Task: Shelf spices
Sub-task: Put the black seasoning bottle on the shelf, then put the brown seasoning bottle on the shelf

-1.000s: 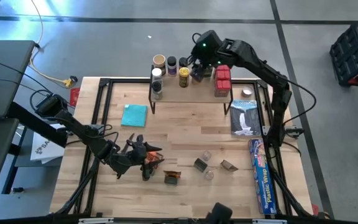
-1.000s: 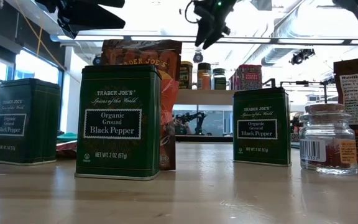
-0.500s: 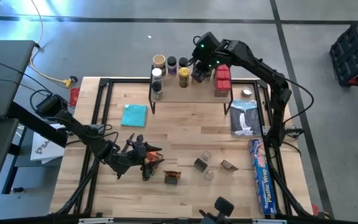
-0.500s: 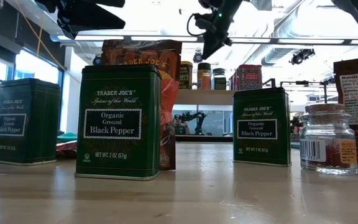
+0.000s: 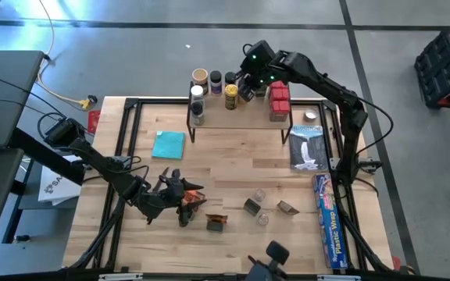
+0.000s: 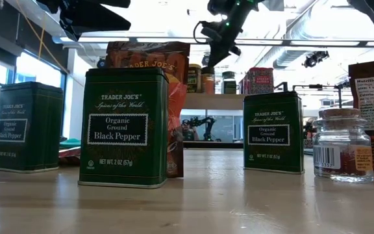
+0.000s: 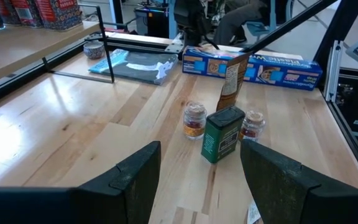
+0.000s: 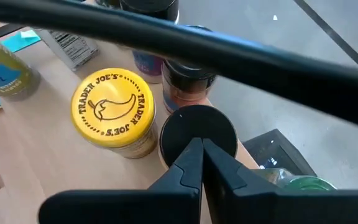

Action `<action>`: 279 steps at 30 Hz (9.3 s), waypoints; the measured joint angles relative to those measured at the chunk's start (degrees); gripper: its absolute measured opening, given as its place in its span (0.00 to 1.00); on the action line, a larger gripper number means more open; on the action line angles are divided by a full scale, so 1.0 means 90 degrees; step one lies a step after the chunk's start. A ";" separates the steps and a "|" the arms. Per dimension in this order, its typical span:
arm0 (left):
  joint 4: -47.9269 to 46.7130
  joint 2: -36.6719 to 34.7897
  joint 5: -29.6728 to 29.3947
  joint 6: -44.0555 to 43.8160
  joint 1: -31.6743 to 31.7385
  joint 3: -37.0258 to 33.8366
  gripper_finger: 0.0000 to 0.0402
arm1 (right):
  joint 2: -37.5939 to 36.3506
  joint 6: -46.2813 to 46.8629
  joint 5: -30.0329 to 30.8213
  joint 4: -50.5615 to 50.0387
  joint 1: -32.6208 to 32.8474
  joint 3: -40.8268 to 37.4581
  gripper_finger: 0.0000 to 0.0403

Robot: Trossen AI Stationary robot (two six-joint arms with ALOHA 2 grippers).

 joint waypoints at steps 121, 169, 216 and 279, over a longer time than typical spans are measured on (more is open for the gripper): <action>-0.1078 -0.0041 0.0931 -0.0216 0.0265 0.0704 0.54 | -0.1337 0.0870 0.0480 0.2787 0.5525 -0.6538 0.54; -0.1150 -0.0041 0.0931 -0.0158 0.0253 0.0699 0.54 | 0.0827 -0.0398 -0.0578 0.0625 0.1461 0.0089 0.39; -0.1176 -0.0039 0.0980 -0.0162 0.0250 0.0699 0.54 | 0.0822 -0.0552 -0.0069 0.1271 0.1592 0.0092 0.53; -0.1183 -0.0039 0.0665 -0.0104 0.0046 0.0699 0.54 | -0.0316 -0.0607 0.0754 0.6087 0.1617 -0.3903 0.00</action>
